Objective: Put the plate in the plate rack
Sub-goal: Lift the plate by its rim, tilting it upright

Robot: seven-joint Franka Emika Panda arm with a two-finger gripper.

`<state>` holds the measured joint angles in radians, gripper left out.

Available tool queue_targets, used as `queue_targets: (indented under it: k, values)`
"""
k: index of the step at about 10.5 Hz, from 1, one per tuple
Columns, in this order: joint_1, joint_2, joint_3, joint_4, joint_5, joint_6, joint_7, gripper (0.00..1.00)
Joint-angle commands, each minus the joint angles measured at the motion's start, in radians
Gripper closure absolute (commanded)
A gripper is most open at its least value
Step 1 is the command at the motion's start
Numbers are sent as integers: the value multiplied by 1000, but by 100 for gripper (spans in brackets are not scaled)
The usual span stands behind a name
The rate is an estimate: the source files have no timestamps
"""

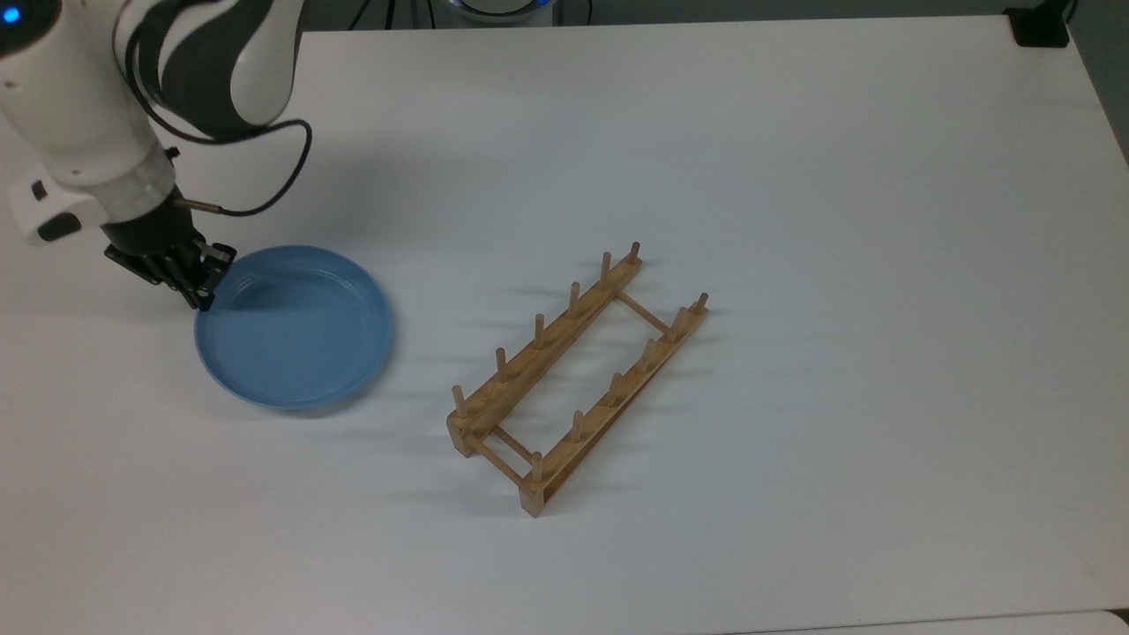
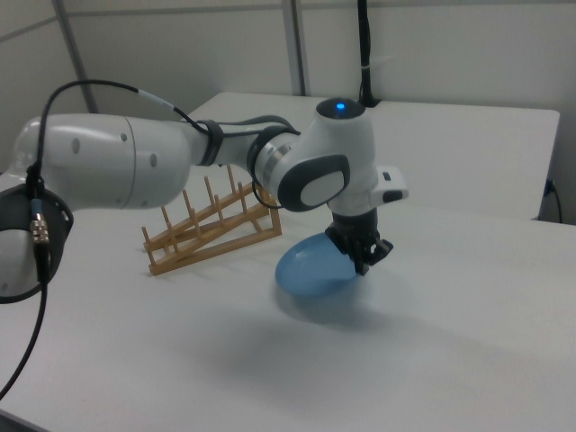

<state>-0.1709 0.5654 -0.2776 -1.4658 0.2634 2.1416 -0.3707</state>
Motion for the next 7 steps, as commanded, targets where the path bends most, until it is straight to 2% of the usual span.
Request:
queue_targets:
  k: [1, 4, 7]
  values:
    - [25, -87, -12, -33, 19, 20, -45, 100]
    - [70, -168, -18, -34, 23, 173, -50, 100]
    - [189, -215, -100, -41, 55, 326, -37, 100]
